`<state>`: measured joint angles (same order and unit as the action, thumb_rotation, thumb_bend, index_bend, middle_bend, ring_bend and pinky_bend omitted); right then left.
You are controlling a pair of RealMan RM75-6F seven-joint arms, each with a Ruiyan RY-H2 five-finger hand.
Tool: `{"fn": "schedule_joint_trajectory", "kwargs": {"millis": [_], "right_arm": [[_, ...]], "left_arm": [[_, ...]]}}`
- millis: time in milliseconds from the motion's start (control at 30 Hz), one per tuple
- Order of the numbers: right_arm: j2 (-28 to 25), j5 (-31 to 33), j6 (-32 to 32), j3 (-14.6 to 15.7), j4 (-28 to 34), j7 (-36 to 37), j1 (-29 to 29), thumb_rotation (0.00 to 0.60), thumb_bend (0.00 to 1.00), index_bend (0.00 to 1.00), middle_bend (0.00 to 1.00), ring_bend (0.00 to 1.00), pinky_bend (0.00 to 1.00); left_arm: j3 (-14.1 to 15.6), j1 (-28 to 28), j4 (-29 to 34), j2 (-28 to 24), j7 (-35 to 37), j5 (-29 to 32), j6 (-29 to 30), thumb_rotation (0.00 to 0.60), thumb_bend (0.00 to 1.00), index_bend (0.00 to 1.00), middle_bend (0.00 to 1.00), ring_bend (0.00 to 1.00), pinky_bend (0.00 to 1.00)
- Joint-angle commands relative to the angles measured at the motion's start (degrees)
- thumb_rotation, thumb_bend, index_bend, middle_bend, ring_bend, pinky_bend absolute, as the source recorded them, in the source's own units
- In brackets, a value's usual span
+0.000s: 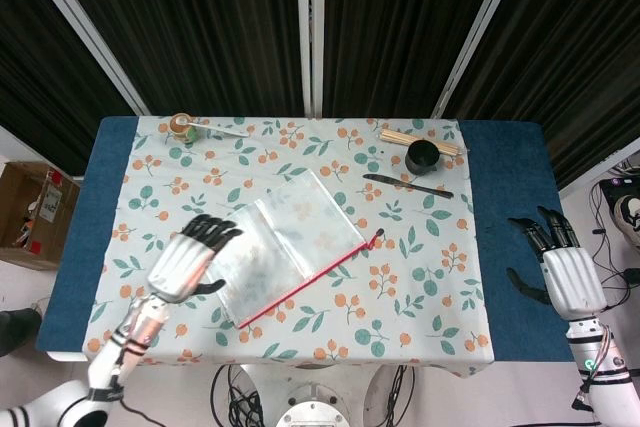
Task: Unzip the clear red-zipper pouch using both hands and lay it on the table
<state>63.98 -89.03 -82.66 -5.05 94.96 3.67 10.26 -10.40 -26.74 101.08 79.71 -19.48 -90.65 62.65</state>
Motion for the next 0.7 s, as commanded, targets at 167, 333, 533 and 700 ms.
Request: {"fn": "schedule_joint_trajectory", "kwargs": {"millis": [167, 333, 533, 700], "right_arm": [[-0.26, 0.40, -0.47, 0.30, -0.25, 0.26, -0.63, 0.600, 0.20, 0.19, 0.21, 0.03, 0.07], [-0.35, 0.57, -0.76, 0.46, -0.70, 0.73, -0.99, 0.600, 0.19, 0.19, 0.21, 0.03, 0.07], [-0.18, 0.71, -0.48, 0.60, -1.28, 1.33, -1.01, 0.600, 0.20, 0.19, 0.21, 0.03, 0.07], [-0.15, 0.99, -0.32, 0.59, -1.58, 1.72, -1.05, 0.600, 0.20, 0.19, 0.21, 0.03, 0.07]], "left_arm": [[-5.82, -15.01, -6.25, 14.63, -8.69, 9.54, -13.50, 0.600, 0.02, 0.16, 0.14, 0.13, 0.17], [-6.29, -19.26, -10.88, 21.18, -12.86, 15.49, -15.31, 0.600, 0.01, 0.15, 0.12, 0.13, 0.17], [-5.55, -22.93, -17.58, 27.47, -20.42, 22.36, -15.07, 0.600, 0.01, 0.11, 0.10, 0.12, 0.16], [-4.96, -24.00, -20.46, 30.12, -23.52, 27.49, -13.50, 0.600, 0.01, 0.11, 0.09, 0.11, 0.16]]}}
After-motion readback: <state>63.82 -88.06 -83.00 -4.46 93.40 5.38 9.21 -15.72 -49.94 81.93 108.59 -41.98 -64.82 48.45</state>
